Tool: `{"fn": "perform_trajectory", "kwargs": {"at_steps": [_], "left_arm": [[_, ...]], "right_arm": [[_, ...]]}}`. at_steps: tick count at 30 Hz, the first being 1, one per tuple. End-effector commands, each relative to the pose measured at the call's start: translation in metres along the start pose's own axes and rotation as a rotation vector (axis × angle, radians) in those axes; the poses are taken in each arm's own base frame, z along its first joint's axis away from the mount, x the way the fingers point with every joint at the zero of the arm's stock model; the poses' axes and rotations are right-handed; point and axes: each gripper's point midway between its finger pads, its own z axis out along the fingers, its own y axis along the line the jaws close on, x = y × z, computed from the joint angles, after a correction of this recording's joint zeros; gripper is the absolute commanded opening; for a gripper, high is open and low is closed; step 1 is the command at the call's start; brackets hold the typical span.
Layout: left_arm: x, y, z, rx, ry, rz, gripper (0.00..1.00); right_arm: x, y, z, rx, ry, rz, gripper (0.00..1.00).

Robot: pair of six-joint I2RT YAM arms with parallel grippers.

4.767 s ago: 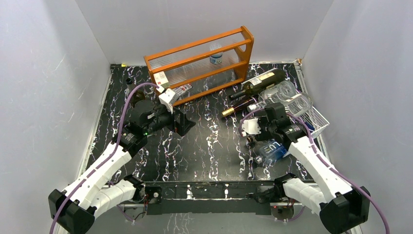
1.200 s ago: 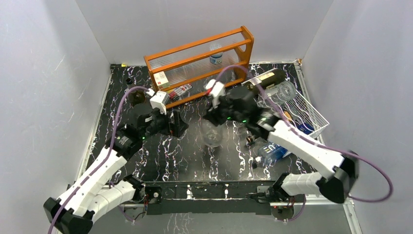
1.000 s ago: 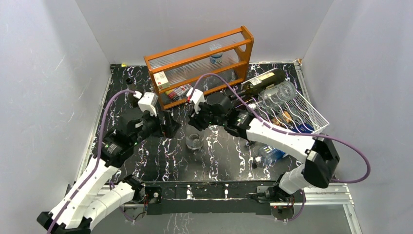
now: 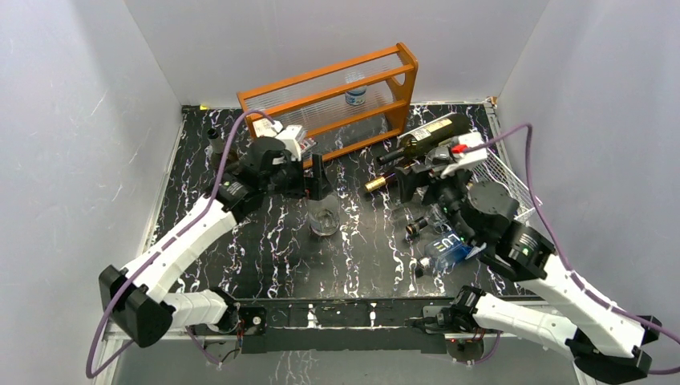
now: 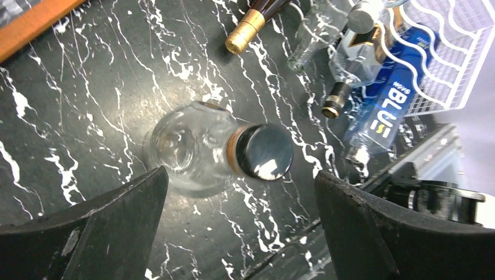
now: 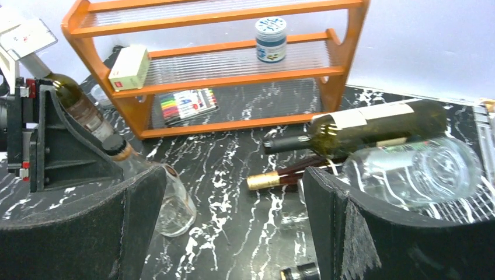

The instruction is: Take the wine bottle off the wine rack

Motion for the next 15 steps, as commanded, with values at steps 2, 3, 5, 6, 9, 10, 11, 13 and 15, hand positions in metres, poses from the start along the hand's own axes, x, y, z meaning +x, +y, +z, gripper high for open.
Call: {"fn": "perform_trajectory", "kwargs": {"at_steps": [2, 3, 5, 6, 9, 10, 11, 13, 15], "left_arm": [[-0.025, -0.004, 0.011, -0.112, -0.080, 0.170, 0.93], [-0.027, -0.001, 0.011, -0.141, -0.087, 0.191, 0.92], [-0.030, 0.002, 0.012, -0.191, -0.103, 0.233, 0.89], [-0.030, 0.004, 0.015, -0.207, -0.100, 0.251, 0.87], [-0.029, 0.000, 0.021, -0.217, -0.086, 0.286, 0.79], [-0.027, 0.000, 0.022, -0.222, -0.084, 0.291, 0.76], [-0.027, 0.000, 0.023, -0.230, -0.083, 0.299, 0.72], [-0.026, 0.001, 0.025, -0.255, -0.086, 0.320, 0.65], [-0.023, 0.000, 0.025, -0.266, -0.084, 0.338, 0.61]], "right_arm": [[0.007, -0.014, -0.011, 0.033, 0.003, -0.030, 0.98], [0.009, -0.014, -0.011, 0.028, 0.013, -0.032, 0.98], [0.011, -0.012, -0.011, 0.019, 0.026, -0.034, 0.98], [0.012, -0.011, -0.011, 0.013, 0.028, -0.038, 0.98], [0.017, -0.009, -0.011, 0.000, 0.040, -0.052, 0.98], [0.018, -0.008, -0.011, -0.005, 0.046, -0.055, 0.98], [0.020, -0.008, -0.011, -0.009, 0.050, -0.057, 0.98], [0.022, -0.007, -0.011, -0.013, 0.054, -0.062, 0.98], [0.023, -0.007, -0.011, -0.017, 0.058, -0.064, 0.98]]}}
